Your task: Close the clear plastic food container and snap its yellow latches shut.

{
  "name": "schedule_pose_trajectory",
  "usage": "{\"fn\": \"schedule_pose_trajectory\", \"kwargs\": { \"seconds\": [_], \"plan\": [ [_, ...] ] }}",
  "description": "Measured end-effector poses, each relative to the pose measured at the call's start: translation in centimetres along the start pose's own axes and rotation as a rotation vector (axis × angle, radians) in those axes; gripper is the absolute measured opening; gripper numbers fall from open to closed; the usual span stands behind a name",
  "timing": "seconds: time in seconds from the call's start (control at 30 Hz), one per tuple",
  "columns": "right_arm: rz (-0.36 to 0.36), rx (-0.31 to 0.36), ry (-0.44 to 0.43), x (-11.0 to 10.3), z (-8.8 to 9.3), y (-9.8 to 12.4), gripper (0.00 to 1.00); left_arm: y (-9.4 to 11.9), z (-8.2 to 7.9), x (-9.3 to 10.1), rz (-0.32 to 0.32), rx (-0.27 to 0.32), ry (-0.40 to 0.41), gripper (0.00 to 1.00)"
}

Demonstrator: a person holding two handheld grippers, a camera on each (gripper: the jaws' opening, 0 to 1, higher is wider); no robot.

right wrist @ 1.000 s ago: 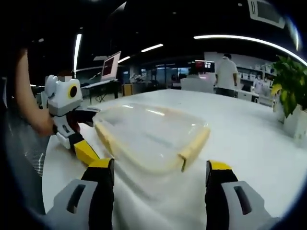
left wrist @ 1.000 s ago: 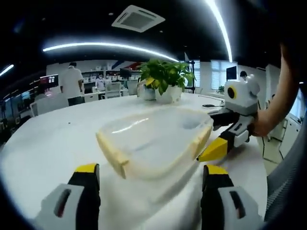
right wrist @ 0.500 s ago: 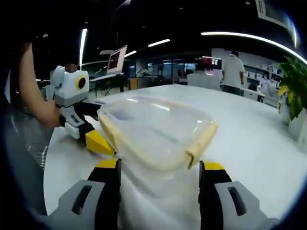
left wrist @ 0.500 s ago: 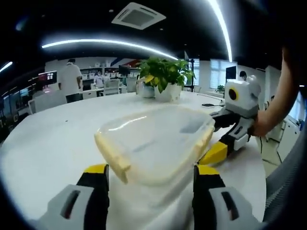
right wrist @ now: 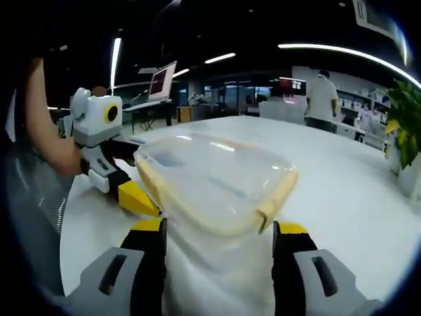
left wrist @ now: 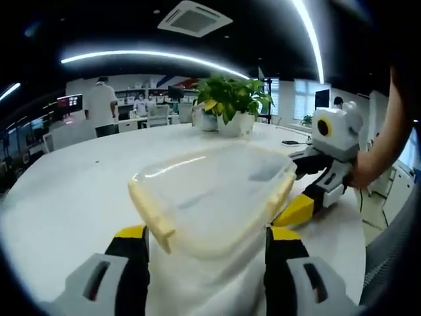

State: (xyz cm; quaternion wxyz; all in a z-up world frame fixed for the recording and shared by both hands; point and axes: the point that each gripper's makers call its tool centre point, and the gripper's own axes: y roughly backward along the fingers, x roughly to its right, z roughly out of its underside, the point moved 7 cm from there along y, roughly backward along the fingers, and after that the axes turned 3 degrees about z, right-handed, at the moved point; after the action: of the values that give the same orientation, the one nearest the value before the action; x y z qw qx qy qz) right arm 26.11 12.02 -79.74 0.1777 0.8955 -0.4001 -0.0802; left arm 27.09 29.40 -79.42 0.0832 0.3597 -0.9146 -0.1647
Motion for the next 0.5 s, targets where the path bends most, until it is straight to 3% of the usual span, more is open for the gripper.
{"fn": "schedule_pose_trajectory", "kwargs": {
  "seconds": [0.5],
  "plan": [
    [-0.031,0.005,0.007,-2.7,-1.6,-3.7,0.64,2.8,1.0,-3.6,-0.046,-0.021,0.005,0.67]
  ]
}}
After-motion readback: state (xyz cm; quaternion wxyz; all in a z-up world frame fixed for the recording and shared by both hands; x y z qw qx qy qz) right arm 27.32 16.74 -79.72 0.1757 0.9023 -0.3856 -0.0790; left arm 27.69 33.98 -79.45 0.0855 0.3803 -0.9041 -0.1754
